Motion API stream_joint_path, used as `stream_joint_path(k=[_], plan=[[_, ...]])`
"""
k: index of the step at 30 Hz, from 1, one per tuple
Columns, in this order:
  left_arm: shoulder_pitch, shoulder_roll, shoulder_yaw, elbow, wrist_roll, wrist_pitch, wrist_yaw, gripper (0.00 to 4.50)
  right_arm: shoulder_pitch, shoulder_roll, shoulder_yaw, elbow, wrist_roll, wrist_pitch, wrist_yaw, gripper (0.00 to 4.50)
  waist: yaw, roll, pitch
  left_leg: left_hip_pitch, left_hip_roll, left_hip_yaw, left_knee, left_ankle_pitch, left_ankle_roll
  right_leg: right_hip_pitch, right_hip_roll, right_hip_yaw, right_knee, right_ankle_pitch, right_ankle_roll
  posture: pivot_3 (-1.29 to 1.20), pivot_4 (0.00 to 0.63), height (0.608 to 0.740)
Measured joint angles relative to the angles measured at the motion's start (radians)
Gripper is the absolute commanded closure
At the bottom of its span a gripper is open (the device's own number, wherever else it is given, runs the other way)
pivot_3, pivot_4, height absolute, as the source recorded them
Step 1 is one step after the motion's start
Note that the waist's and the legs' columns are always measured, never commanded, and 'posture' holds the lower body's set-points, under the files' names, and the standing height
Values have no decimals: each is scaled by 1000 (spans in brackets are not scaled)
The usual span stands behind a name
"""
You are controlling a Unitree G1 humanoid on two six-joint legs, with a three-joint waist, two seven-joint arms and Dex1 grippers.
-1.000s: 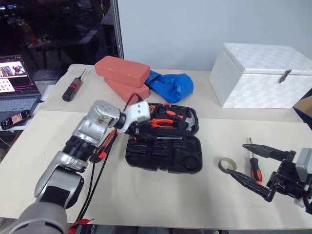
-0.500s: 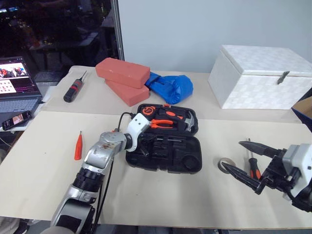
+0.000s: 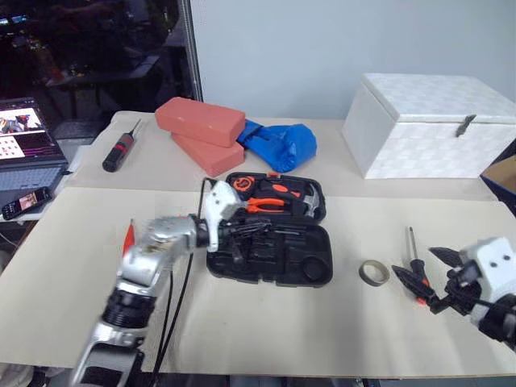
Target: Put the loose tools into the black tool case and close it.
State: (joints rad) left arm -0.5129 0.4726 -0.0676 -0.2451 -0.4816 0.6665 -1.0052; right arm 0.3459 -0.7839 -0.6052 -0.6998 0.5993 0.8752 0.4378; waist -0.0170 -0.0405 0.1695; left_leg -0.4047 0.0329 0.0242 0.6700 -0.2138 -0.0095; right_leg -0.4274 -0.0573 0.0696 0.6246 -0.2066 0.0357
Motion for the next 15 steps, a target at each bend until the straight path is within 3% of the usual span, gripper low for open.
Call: stream_joint_path(k=[6, 7, 10, 15], plan=[[-35, 66, -3, -56, -117, 85, -83, 262, -175, -14, 51, 94, 0, 342, -147, 0, 3, -2, 1, 0, -1, -1, 1, 1, 1, 1, 0, 0, -1, 0, 0, 0, 150, 740], [-48, 68, -4, -57, -127, 93, -87, 82, -195, -14, 74, 122, -7, 373, -161, 0, 2, -1, 1, 0, -1, -1, 1, 1, 1, 1, 0, 0, -1, 0, 0, 0, 150, 740], [-66, 67, -31, -69, -140, 98, -90, 0, -243, -14, 158, 228, -44, 403, -173, 731, 2, -1, 1, 0, -1, -1, 0, 1, 1, 2, 0, 0, -2, 0, 0, 0, 150, 740], [-62, 68, -72, -71, -134, 67, -89, 0, -291, -22, 208, 285, -83, 384, -168, 2421, 0, -2, 2, -1, -1, -2, 0, 1, 1, 2, 1, 0, -5, 0, 1, 0, 150, 740]])
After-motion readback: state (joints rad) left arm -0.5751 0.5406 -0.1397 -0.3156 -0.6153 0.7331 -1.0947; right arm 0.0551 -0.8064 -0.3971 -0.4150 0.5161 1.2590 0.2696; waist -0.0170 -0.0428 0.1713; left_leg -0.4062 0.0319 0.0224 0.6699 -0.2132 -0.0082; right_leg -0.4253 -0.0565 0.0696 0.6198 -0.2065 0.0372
